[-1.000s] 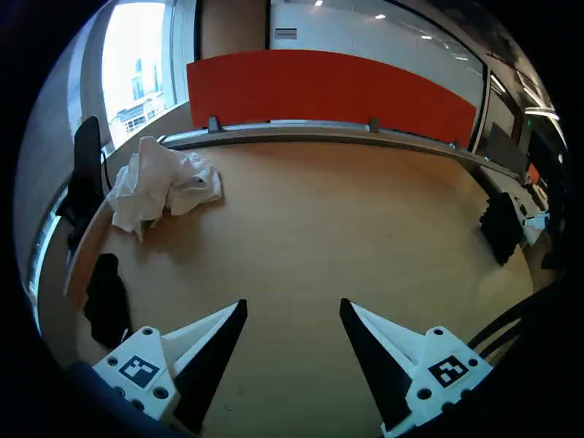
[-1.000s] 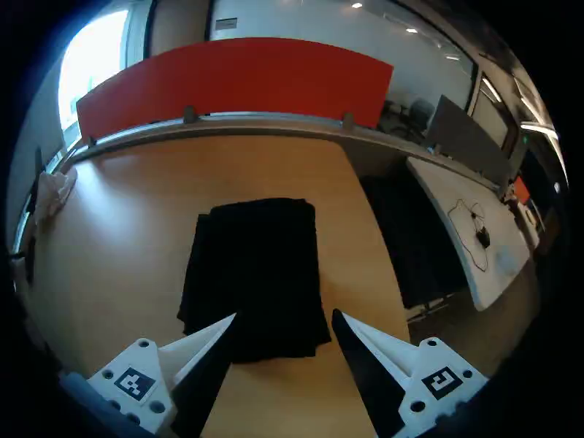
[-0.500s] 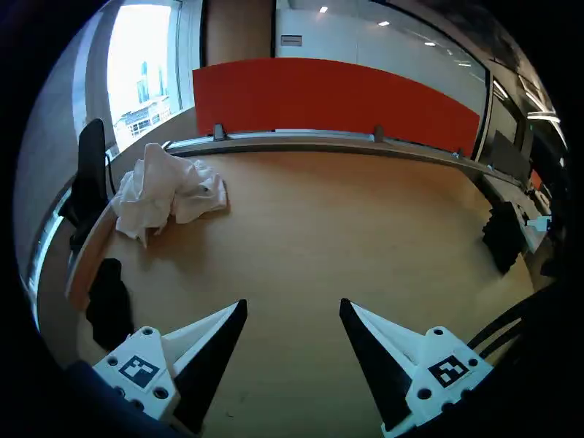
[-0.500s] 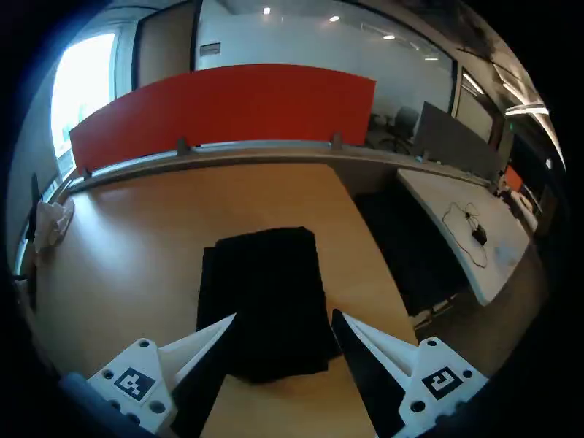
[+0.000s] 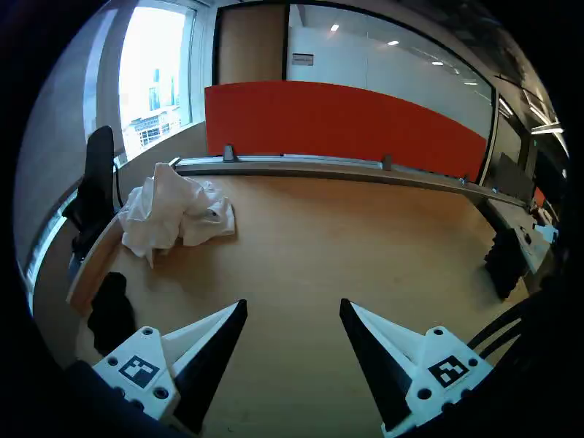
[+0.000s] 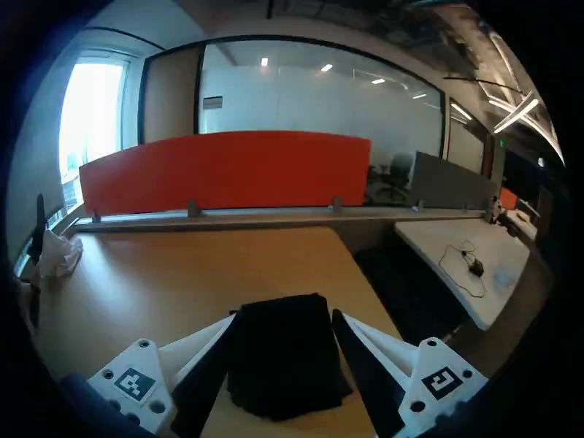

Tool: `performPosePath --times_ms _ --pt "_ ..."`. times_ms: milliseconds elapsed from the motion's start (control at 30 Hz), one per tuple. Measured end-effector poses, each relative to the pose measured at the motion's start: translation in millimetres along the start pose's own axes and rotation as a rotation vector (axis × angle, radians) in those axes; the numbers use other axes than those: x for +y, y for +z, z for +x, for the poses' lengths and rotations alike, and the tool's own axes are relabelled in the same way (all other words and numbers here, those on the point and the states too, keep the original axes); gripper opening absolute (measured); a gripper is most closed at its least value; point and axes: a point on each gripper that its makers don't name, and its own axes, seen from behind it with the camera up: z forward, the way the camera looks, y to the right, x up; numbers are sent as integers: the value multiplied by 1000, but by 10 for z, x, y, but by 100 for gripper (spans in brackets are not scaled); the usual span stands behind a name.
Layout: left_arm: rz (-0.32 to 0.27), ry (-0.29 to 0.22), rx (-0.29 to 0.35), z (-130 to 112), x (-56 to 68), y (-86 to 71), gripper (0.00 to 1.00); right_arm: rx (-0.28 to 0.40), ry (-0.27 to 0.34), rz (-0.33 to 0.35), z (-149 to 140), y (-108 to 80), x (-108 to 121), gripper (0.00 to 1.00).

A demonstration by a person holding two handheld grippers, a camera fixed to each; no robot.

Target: Fold towel

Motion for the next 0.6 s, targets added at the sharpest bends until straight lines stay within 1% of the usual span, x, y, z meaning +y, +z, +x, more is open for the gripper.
performPosePath --times_ms 100,267,367,600 --pt "4 0 16 76 -1 5 94 50 3 -15 128 -50 -26 91" --pt "2 -5 54 203 19 -5 94 138 25 -28 311 -152 -80 91" --pt "1 -6 82 284 34 -17 94 178 35 -32 364 -197 -101 92" --pt "9 -12 155 480 7 -56 94 227 39 -30 444 -270 -158 91"
